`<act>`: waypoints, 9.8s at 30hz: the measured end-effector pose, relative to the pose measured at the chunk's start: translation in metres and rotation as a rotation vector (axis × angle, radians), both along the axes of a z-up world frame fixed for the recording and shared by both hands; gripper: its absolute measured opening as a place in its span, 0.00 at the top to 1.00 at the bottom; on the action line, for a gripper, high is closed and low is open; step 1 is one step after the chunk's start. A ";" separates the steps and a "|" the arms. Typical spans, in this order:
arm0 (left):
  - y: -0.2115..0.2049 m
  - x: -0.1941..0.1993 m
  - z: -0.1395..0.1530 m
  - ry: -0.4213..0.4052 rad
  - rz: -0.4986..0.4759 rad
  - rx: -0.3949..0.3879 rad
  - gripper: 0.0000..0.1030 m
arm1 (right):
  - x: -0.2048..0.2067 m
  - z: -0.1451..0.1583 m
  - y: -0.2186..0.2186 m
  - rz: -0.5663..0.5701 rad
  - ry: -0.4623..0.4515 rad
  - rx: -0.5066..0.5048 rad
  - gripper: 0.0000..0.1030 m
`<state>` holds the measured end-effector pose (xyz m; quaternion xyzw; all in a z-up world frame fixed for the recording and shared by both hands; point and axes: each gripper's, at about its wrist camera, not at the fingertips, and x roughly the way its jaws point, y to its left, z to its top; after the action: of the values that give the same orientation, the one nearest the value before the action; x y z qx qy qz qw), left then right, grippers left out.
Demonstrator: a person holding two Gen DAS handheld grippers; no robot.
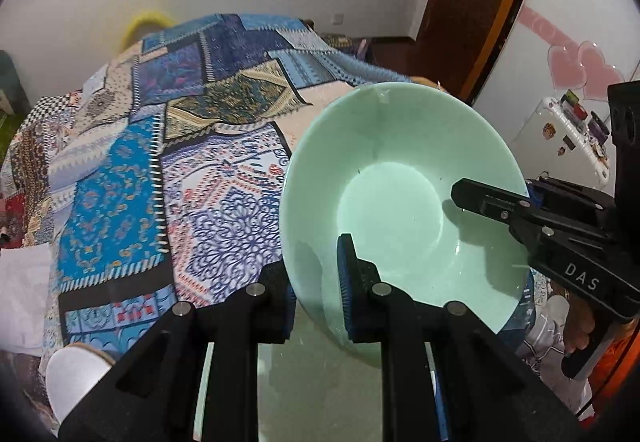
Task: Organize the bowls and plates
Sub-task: 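Lift the mint green bowl with the left tool toward the right tool's stack, then lower the mint green bowl into the white dotted bowl and open the left tool, then grasp the stack rim with the left tool while the right tool holds it, then lower the stacked plates and bowls onto the quilt with both tools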
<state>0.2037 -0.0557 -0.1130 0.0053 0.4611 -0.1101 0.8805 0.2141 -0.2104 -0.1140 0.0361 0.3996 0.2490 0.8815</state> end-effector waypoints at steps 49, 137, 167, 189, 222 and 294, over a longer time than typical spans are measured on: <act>0.224 -0.182 0.010 -0.136 0.374 -0.043 0.83 | -0.093 -0.003 0.217 0.354 0.043 0.037 0.85; 0.267 -0.190 -0.040 -0.020 0.461 -0.025 0.31 | -0.095 -0.047 0.235 0.363 0.056 -0.107 0.56; 0.271 -0.165 -0.098 0.160 0.458 -0.263 0.53 | -0.072 -0.091 0.271 0.432 0.255 -0.151 0.65; 0.262 -0.156 -0.095 0.127 0.471 -0.156 0.54 | -0.066 -0.090 0.270 0.374 0.254 -0.115 0.74; 0.222 -0.161 -0.029 0.019 0.412 -0.149 0.53 | -0.077 -0.029 0.220 0.290 0.119 -0.024 0.74; 0.076 -0.103 -0.059 0.157 0.142 -0.122 0.54 | -0.076 -0.058 0.065 0.030 0.233 -0.006 0.74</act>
<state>0.1002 0.0201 -0.1719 -0.0895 0.5204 -0.0754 0.8458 0.1377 -0.1453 -0.1721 0.0560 0.5007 0.2552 0.8252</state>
